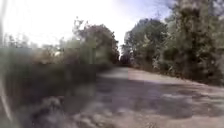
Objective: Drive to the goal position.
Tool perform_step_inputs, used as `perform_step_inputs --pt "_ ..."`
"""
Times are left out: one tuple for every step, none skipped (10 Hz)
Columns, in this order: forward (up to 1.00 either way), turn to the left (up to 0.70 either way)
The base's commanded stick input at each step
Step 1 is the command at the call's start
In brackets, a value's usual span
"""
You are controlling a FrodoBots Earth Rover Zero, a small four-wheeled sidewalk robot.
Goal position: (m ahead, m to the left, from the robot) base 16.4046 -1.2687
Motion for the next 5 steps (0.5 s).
perform_step_inputs --pt "0.70 0.00" --pt "0.70 0.00" --pt "0.70 0.00" --pt "0.70 0.00" --pt "0.70 0.00"
